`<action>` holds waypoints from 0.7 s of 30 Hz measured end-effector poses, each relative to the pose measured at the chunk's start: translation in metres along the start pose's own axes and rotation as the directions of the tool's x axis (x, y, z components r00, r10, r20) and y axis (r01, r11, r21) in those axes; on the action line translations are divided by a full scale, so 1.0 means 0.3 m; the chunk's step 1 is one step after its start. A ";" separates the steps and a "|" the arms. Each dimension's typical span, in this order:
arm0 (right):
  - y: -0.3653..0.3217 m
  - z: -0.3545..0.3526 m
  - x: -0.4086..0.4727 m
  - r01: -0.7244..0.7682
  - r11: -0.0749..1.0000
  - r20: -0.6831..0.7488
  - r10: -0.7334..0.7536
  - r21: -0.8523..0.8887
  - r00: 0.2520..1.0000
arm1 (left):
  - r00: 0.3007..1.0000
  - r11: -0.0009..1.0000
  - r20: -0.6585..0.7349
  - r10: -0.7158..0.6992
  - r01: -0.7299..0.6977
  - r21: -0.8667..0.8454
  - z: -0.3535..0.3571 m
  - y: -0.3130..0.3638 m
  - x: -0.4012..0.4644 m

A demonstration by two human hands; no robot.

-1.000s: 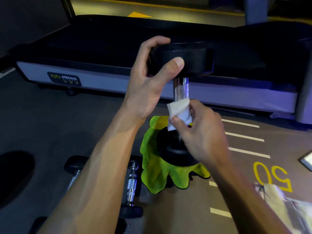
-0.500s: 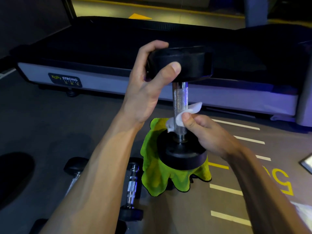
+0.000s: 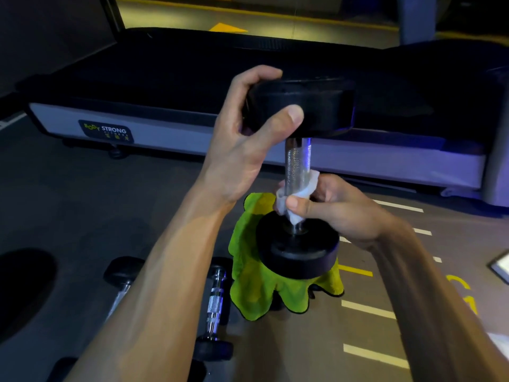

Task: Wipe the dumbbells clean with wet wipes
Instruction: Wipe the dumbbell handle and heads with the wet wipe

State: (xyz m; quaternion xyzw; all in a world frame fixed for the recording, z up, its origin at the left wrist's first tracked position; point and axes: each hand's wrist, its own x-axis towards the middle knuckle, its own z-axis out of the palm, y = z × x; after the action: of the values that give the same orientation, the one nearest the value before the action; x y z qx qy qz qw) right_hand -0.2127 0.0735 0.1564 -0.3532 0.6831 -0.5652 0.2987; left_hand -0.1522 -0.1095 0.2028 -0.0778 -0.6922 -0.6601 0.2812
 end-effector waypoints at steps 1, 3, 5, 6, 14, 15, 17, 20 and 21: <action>-0.002 -0.013 0.000 0.009 1.000 0.044 -0.008 -0.010 0.999 | 1.000 1.000 0.010 0.003 -0.003 0.000 0.006 0.002 0.000; -0.001 -0.016 -0.001 0.007 0.999 0.055 -0.005 -0.032 0.998 | 1.000 1.000 0.022 0.004 -0.004 -0.009 0.018 0.004 0.002; 0.004 0.013 -0.012 -0.011 0.999 -0.025 0.010 -0.034 1.000 | 1.000 1.000 0.025 0.004 -0.004 -0.001 0.029 0.005 0.008; 0.007 0.041 -0.018 -0.022 0.998 -0.106 0.016 -0.052 0.994 | 1.000 1.000 0.023 0.007 -0.007 0.003 0.033 0.005 0.011; -0.038 0.247 -0.027 -0.236 0.834 -0.675 -0.202 -0.498 0.710 | 1.000 1.000 -0.011 0.014 -0.014 0.008 0.028 0.003 0.005; -0.048 0.226 -0.026 -0.164 0.861 -0.657 -0.231 -0.482 0.718 | 1.000 1.000 -0.010 0.010 -0.010 0.008 0.024 0.003 0.004; -0.063 0.176 -0.019 -0.071 0.896 -0.593 -0.230 -0.439 0.772 | 1.000 1.000 -0.014 0.006 -0.006 0.015 0.020 -0.001 0.004; -0.044 0.119 0.008 0.060 0.979 -0.400 -0.136 -0.196 0.906 | 1.000 1.000 -0.024 0.009 -0.008 0.026 0.022 -0.002 0.009; -0.043 0.110 0.014 0.071 0.996 -0.337 -0.086 -0.055 0.938 | 1.000 1.000 -0.027 0.009 -0.008 0.020 0.022 -0.003 0.011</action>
State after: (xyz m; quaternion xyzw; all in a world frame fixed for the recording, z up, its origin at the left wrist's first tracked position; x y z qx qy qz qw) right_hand -0.1866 0.0501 0.1629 -0.2838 0.7215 -0.6144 0.1464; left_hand -0.1574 -0.1043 0.2039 -0.0691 -0.6947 -0.6528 0.2940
